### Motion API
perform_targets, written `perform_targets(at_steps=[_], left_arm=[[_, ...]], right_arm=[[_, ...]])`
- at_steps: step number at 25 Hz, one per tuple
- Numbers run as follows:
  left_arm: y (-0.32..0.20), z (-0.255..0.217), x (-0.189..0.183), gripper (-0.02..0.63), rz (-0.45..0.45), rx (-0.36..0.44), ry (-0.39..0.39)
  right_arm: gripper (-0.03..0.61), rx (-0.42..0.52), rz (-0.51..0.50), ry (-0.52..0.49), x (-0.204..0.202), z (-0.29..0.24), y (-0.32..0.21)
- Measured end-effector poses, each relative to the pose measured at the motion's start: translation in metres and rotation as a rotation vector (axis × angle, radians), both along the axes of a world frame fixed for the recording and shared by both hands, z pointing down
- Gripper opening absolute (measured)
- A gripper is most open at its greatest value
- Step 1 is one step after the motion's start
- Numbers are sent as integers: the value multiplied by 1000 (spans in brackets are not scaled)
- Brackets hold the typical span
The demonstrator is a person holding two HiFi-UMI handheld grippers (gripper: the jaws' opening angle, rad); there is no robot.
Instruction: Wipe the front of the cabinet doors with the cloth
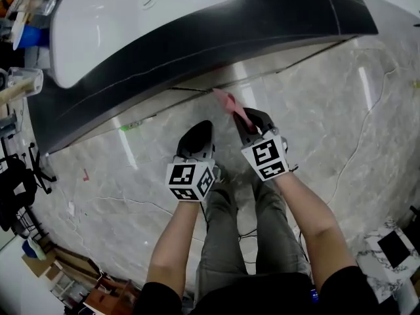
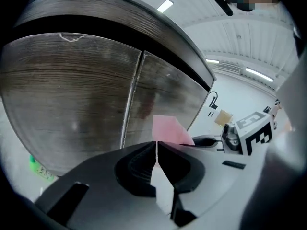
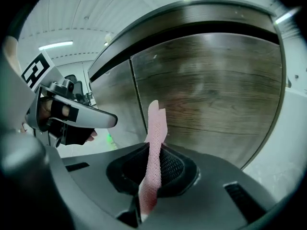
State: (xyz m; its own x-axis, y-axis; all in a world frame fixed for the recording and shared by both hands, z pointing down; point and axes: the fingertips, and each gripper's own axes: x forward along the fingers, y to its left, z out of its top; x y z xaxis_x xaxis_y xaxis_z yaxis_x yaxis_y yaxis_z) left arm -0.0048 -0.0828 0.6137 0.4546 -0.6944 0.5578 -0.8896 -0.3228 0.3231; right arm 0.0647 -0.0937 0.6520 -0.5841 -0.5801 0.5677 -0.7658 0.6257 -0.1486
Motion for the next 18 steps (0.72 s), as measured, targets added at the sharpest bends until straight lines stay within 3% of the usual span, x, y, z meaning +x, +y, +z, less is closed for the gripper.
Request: perform_targets(at_steps=[8,13,18], left_arm=[[-2,12,-41,17,-66,-9,-11],[-9,20,-34,17,-74,-16,2],[-17,25,-20,17,-47,-20,-4]], right_arm=[[44,-8,-45,5,-43,18,-11],[44,1,-78,30,-48,30,-22],[44,3,-45,55,-29,37,-37]])
